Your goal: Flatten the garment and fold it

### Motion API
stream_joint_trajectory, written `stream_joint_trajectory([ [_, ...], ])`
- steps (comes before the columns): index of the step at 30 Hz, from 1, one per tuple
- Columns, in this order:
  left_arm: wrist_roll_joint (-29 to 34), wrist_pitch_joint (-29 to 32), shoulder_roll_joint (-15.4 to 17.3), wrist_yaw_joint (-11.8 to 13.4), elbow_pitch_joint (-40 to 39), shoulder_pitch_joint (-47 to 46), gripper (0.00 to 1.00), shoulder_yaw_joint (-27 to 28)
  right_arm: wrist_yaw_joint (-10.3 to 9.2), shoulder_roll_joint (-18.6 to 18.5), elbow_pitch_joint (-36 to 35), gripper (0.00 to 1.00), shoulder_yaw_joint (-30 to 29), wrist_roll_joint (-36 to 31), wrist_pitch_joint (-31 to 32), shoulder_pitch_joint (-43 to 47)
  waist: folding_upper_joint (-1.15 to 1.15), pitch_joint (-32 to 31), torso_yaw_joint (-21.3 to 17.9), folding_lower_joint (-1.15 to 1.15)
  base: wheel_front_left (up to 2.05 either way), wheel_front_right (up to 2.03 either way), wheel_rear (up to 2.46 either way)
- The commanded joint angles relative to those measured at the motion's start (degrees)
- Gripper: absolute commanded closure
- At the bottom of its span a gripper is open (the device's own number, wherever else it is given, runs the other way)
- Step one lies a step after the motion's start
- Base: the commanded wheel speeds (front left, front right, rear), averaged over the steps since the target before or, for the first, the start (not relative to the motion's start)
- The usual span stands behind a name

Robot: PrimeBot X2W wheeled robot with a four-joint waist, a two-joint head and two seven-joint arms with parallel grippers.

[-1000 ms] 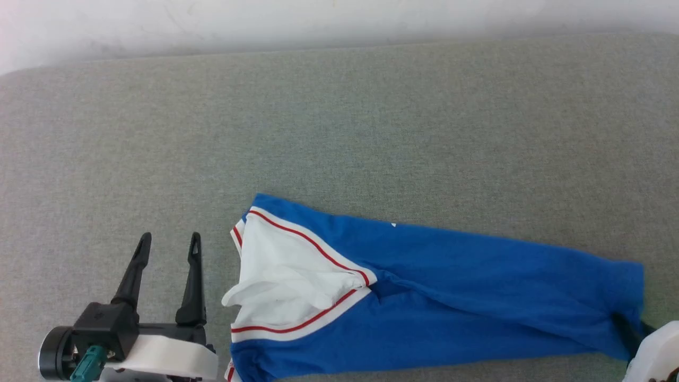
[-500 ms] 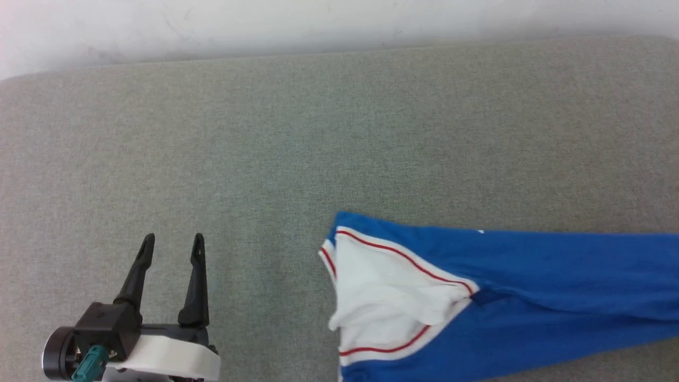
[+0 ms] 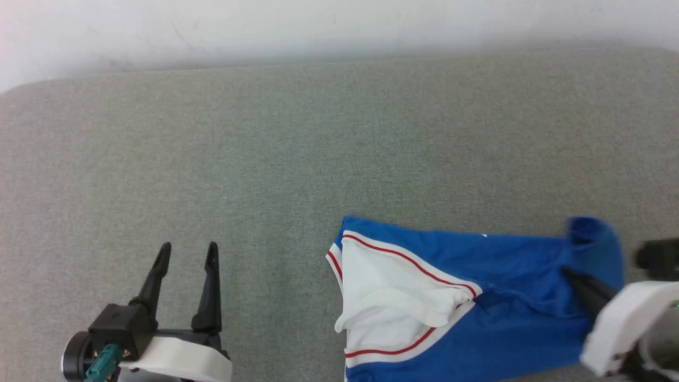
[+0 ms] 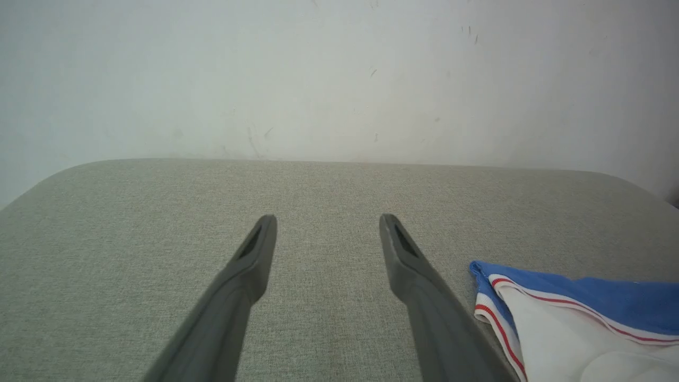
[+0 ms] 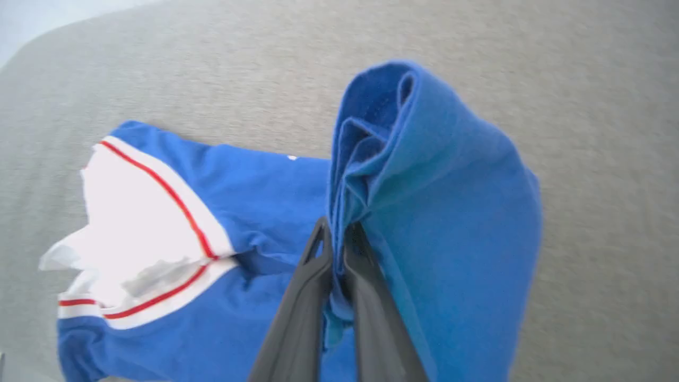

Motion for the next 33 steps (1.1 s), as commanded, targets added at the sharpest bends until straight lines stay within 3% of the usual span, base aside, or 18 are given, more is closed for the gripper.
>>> stream_joint_trajectory([
  [1, -0.15, -0.17, -0.32, -0.45, 0.21, -0.77, 0.0, -0.05, -0.05, 0.38, -1.1, 1.0, 1.08, 0.45, 0.38, 0.07, 0.0, -0.42, 0.28, 0.0, 0.0, 0.0, 0.0],
  [8, -0.47, -0.21, -1.18, -1.45, 1.22, -0.7, 0.0, -0.21, -0.05, 3.1, -6.5, 1.0, 12.2, 2.15, 2.88, -3.12, 0.0, -1.36, 1.44, 0.0, 0.0, 0.0, 0.0],
  [16, -0.62, -0.23, -1.93, -2.43, 2.04, -0.77, 0.0, -0.31, -0.05, 6.57, -4.91, 1.0, 22.26, 2.39, 2.56, -8.5, 0.0, -1.33, 3.12, 0.0, 0.0, 0.0, 0.0],
  [22, -0.68, -0.25, -2.95, -2.98, 2.84, -0.76, 0.0, -0.41, -0.05, 8.49, 1.37, 1.0, 28.17, -1.45, 1.66, -12.09, 0.0, -1.04, 4.09, 0.0, 0.0, 0.0, 0.0],
  [32, -0.2, -0.27, -5.31, -4.4, 4.5, -1.71, 0.0, -0.24, -0.05, 11.88, 16.66, 1.0, 30.03, -8.37, -1.03, -15.72, 0.0, -0.34, 5.28, 0.0, 0.0, 0.0, 0.0],
  [33, -0.12, -0.27, -5.59, -4.56, 4.68, -1.75, 0.0, -0.17, -0.05, 12.13, 17.96, 0.71, 29.99, -8.78, -1.54, -15.98, 0.0, -0.29, 5.29, 0.0, 0.0, 0.0, 0.0],
])
